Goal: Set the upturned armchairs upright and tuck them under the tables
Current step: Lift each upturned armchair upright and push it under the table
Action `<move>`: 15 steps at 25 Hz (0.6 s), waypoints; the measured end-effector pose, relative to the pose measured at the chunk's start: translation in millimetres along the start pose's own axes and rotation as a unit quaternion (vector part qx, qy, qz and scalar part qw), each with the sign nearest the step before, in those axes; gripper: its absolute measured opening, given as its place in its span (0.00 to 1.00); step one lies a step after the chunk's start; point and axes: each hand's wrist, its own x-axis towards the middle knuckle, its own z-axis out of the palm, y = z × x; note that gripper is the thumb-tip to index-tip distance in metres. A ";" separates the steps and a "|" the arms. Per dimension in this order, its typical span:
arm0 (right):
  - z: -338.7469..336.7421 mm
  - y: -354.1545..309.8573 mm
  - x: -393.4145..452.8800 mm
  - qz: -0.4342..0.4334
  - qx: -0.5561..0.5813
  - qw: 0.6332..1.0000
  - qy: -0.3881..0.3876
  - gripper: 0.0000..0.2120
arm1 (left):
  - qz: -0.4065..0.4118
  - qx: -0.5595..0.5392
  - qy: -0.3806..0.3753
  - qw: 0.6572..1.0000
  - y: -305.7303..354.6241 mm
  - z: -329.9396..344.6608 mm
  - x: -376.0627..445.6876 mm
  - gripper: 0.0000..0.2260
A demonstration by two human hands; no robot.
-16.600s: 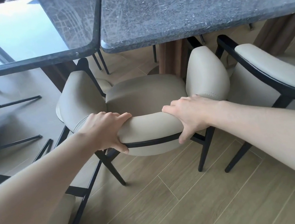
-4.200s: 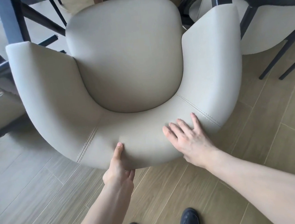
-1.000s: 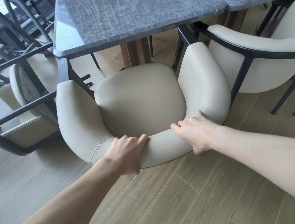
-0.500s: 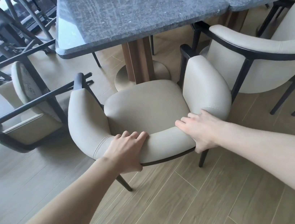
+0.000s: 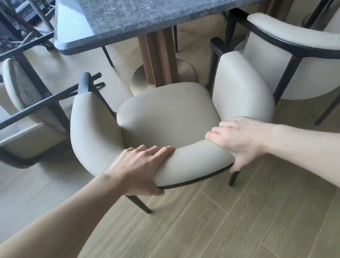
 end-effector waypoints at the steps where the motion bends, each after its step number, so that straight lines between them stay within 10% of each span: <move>1: 0.6 1.0 -0.6 -0.003 0.003 1.000 0.002 0.37 | 0.002 -0.001 -0.001 1.000 -0.3 -1.2 2.2 0.47; 15: -11.9 71.9 33.9 0.019 -0.005 1.000 0.013 0.36 | -0.031 0.032 0.003 0.999 -14.7 -18.9 72.5 0.48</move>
